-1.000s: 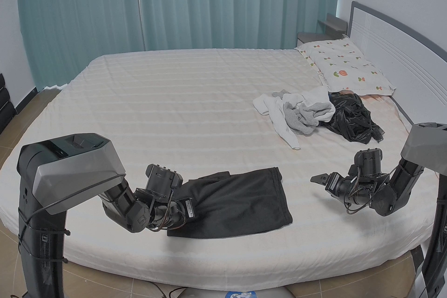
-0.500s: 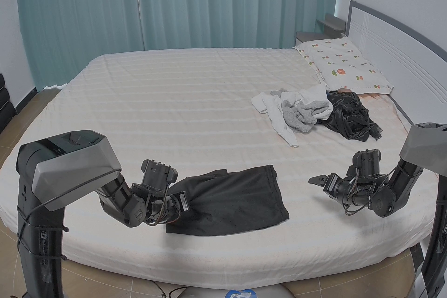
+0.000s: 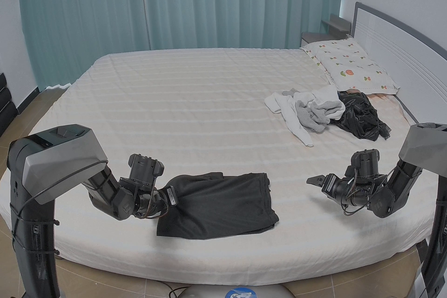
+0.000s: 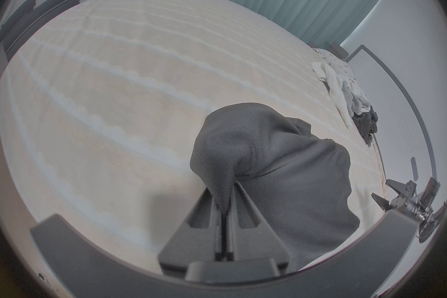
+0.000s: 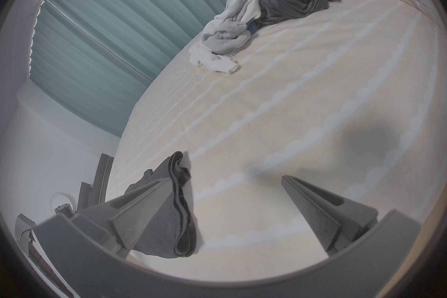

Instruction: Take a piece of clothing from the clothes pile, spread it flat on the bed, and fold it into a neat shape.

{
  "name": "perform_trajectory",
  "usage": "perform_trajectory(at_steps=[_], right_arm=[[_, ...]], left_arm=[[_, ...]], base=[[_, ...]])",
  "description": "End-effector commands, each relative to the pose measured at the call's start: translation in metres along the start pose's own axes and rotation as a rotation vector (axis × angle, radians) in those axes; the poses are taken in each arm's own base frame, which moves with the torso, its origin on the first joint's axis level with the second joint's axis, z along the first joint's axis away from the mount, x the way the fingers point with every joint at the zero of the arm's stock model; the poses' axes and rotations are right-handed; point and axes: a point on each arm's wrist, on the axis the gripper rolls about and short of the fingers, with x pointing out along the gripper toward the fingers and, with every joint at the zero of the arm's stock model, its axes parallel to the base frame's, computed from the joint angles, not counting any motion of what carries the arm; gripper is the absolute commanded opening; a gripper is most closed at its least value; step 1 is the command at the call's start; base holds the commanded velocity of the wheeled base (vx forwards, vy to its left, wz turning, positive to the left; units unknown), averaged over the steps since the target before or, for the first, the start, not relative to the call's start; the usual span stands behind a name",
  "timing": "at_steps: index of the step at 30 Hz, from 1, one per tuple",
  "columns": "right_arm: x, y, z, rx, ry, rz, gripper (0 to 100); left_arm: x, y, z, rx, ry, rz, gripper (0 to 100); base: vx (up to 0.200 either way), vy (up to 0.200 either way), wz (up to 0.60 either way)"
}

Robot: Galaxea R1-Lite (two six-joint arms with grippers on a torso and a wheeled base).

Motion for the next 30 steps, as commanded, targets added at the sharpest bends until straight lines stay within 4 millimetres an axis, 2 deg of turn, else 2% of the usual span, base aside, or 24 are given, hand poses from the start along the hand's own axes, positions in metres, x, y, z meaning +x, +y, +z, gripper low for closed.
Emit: perform_trajectory(at_steps=[1,8,18,26,30], right_arm=[[0.000,0.003,-0.001,-0.007,0.002,0.007,100],[0.001,0.008,-0.006,-0.015,0.012,0.020,100],[0.002,0.030,-0.011,-0.050,0.018,0.034,100],[0.004,0.033,-0.016,-0.060,0.034,0.037,100],[0.004,0.043,-0.025,-0.082,0.055,0.059,100]], left_arm=[[-0.009,0.000,0.009,-0.008,-0.022,-0.005,0],[-0.012,0.009,0.011,-0.022,-0.022,0.014,0],[-0.012,0.026,0.011,-0.049,-0.009,0.054,0],[-0.015,0.027,0.011,-0.049,-0.008,0.057,0],[-0.014,0.028,0.010,-0.051,-0.004,0.060,0]], base=[[0.000,0.200,0.00],[0.000,0.200,0.00],[0.000,0.200,0.00],[0.000,0.200,0.00],[0.000,0.200,0.00]])
